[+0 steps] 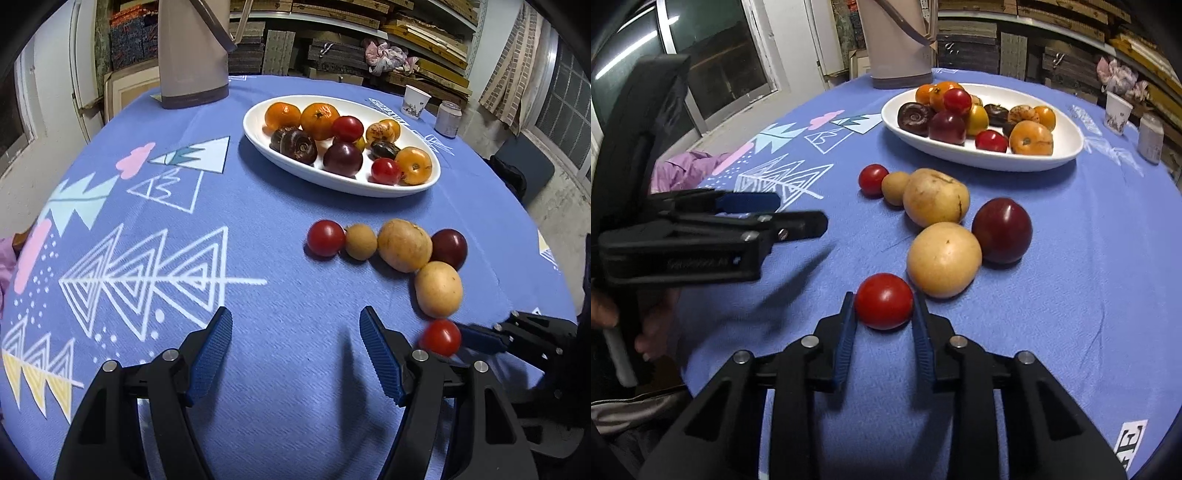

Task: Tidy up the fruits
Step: 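Grasp a red tomato with the right tool while the left tool grasps another red tomato, then lift both red tomatoes off the table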

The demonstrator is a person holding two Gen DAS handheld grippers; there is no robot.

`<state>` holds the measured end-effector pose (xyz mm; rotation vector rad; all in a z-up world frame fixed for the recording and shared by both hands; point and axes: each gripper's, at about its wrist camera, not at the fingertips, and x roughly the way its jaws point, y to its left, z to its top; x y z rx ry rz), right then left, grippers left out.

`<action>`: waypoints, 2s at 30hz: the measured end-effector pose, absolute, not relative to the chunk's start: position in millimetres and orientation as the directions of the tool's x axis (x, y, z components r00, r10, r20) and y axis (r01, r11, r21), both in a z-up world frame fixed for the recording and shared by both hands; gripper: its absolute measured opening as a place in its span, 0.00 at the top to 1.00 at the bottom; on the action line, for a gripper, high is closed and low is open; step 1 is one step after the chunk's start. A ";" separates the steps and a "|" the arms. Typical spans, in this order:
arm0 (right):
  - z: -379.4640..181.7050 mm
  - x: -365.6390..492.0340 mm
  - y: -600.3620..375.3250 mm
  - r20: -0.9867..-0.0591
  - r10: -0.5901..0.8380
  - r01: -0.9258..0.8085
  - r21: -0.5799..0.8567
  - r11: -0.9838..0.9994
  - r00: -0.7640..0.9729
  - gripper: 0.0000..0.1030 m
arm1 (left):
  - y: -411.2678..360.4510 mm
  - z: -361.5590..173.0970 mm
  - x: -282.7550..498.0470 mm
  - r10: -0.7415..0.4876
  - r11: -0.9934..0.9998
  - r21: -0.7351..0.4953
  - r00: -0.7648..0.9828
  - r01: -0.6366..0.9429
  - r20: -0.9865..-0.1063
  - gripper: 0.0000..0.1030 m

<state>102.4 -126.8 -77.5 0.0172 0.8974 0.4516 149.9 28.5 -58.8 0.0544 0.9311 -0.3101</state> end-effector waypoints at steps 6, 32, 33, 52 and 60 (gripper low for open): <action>-78.8 91.1 -145.4 -0.738 0.435 -0.386 0.253 0.887 0.516 0.71 | 22.0 -56.9 162.7 -0.214 0.952 -0.032 0.588 0.304 -0.780 0.30; -80.0 94.9 -161.5 -0.714 0.498 -0.389 0.331 0.860 0.493 0.71 | -17.2 -73.7 222.1 -0.226 0.919 0.018 0.565 0.393 -0.793 0.60; -80.0 94.7 -161.4 -0.714 0.497 -0.389 0.330 0.860 0.493 0.71 | -18.4 -74.0 222.8 -0.233 0.916 0.018 0.568 0.401 -0.790 0.65; -76.5 91.6 -164.1 -0.723 0.476 -0.378 0.312 0.871 0.501 0.71 | -8.8 -66.5 194.8 -0.227 0.933 -0.014 0.557 0.360 -0.799 0.75; -65.2 87.5 -180.6 -0.708 0.446 -0.347 0.292 0.891 0.547 0.71 | -6.0 -53.2 176.3 -0.239 0.936 -0.030 0.569 0.352 -0.787 0.75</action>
